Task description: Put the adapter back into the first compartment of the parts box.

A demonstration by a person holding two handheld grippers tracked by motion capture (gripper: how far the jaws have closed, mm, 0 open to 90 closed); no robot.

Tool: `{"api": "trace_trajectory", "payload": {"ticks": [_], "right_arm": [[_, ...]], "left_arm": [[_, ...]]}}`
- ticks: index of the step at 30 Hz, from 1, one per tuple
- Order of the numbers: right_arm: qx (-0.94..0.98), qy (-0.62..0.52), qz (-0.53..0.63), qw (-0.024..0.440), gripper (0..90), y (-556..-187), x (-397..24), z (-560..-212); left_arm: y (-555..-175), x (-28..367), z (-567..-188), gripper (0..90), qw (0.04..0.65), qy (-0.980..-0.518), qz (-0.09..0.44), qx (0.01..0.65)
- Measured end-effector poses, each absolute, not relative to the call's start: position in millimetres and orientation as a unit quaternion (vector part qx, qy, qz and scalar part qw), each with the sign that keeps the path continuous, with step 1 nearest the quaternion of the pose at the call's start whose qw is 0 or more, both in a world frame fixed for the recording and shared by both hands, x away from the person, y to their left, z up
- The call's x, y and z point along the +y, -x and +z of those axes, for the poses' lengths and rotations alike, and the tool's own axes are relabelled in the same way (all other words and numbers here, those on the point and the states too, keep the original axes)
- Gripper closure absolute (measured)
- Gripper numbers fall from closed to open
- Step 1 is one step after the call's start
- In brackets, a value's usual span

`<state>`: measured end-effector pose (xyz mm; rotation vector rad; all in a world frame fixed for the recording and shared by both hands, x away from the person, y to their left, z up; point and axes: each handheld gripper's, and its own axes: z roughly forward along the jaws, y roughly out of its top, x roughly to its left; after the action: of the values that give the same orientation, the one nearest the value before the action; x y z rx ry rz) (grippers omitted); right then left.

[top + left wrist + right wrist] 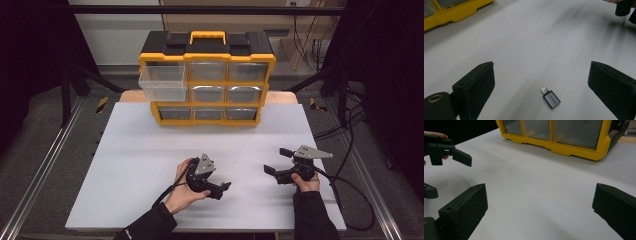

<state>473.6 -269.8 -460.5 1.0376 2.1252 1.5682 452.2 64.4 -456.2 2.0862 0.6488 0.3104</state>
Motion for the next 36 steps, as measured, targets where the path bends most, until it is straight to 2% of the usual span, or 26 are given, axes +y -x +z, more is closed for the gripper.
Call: {"api": "trace_trajectory", "payload": {"ticks": [22,36], "right_arm": [[0.738,-0.361,0.549,0.152,0.5,-473,-271,-459],[0.739,-0.361,0.548,0.153,0.5,-474,-270,-460]], "left_arm": [[-448,58,-473,21.3,0.419,-0.856,0.099,0.285],[-446,55,-477,36.4,0.401,-0.86,0.096,0.301]]}}
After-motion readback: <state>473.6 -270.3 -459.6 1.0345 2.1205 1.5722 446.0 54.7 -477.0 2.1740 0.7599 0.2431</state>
